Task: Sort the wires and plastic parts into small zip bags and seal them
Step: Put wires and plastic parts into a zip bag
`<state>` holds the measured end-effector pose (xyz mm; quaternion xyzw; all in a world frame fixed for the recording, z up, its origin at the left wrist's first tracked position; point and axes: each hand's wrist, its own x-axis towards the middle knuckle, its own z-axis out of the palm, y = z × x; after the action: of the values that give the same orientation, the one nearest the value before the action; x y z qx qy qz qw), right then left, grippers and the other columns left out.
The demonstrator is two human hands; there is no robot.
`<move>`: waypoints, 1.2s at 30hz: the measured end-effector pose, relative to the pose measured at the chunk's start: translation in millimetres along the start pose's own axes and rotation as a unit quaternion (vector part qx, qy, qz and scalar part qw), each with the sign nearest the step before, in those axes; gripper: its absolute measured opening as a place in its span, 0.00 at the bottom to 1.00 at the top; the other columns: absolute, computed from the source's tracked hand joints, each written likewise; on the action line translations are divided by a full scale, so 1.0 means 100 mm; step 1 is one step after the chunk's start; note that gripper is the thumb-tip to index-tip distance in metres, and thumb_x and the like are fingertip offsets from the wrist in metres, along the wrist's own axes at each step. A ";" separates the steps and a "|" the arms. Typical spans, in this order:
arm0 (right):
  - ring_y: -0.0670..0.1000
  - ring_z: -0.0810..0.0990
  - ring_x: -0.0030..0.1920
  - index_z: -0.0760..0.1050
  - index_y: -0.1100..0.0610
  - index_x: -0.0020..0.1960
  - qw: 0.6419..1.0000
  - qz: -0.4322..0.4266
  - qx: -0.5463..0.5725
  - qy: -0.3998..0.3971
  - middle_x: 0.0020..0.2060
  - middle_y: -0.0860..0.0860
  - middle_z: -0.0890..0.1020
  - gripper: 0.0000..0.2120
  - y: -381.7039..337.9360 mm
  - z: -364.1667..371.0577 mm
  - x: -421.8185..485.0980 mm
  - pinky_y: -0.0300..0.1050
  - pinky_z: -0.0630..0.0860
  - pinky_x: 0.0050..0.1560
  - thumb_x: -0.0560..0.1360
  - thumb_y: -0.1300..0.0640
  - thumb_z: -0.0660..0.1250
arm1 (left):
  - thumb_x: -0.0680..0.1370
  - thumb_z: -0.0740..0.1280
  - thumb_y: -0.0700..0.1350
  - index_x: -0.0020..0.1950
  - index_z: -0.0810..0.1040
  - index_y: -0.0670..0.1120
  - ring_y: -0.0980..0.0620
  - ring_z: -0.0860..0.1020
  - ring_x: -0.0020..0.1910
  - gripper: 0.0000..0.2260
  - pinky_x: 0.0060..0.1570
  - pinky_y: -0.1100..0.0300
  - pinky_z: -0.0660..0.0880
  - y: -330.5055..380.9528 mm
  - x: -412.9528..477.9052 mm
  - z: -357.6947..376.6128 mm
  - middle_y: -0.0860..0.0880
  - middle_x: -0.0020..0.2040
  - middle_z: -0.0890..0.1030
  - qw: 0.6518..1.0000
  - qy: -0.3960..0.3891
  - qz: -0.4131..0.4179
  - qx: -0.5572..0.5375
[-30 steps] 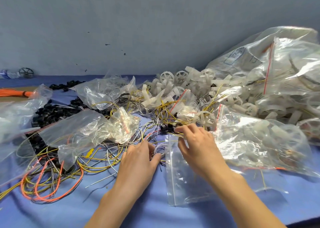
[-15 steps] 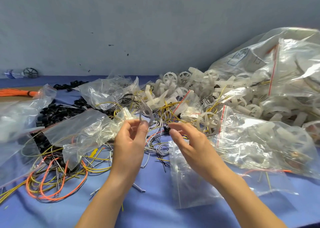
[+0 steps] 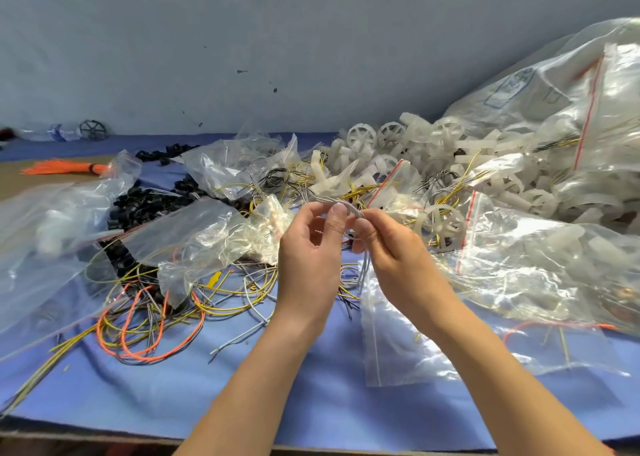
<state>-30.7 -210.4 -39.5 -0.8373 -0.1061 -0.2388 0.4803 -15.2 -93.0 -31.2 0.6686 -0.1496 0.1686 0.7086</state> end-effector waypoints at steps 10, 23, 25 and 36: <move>0.45 0.75 0.37 0.78 0.56 0.51 0.997 0.017 0.038 -0.061 0.34 0.46 0.77 0.10 0.05 -0.06 0.06 0.47 0.73 0.44 0.82 0.54 0.59 | 0.80 0.66 0.47 0.49 0.78 0.47 0.56 0.72 0.26 0.05 0.26 0.64 0.70 -0.05 0.05 -0.09 0.57 0.32 0.78 0.997 0.021 -0.033 -0.059; 0.44 0.78 0.33 0.83 0.57 0.49 0.979 0.089 0.148 -0.104 0.32 0.47 0.83 0.06 0.07 -0.15 0.04 0.35 0.75 0.41 0.77 0.64 0.67 | 0.79 0.68 0.46 0.47 0.79 0.48 0.58 0.74 0.28 0.03 0.27 0.64 0.73 -0.10 0.13 -0.28 0.55 0.33 0.77 0.996 0.050 -0.067 -0.038; 0.43 0.78 0.34 0.83 0.53 0.47 0.978 0.098 0.139 -0.120 0.32 0.46 0.83 0.08 0.06 -0.20 0.05 0.34 0.75 0.41 0.78 0.63 0.67 | 0.79 0.67 0.46 0.46 0.79 0.47 0.60 0.73 0.28 0.04 0.28 0.65 0.72 -0.09 0.18 -0.32 0.57 0.30 0.77 0.995 0.067 -0.064 -0.035; 0.49 0.81 0.58 0.84 0.52 0.51 0.888 0.196 0.411 -0.069 0.55 0.51 0.84 0.11 -0.07 -0.16 0.03 0.46 0.75 0.58 0.73 0.50 0.67 | 0.76 0.68 0.47 0.46 0.79 0.48 0.58 0.79 0.35 0.03 0.36 0.66 0.77 -0.06 0.07 -0.16 0.53 0.37 0.82 0.939 -0.075 -0.236 -0.237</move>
<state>-35.8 -220.9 -25.7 -0.5832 -0.0618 -0.0164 0.8098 -6.5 -76.9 -34.8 0.5077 -0.0754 -0.0946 0.8530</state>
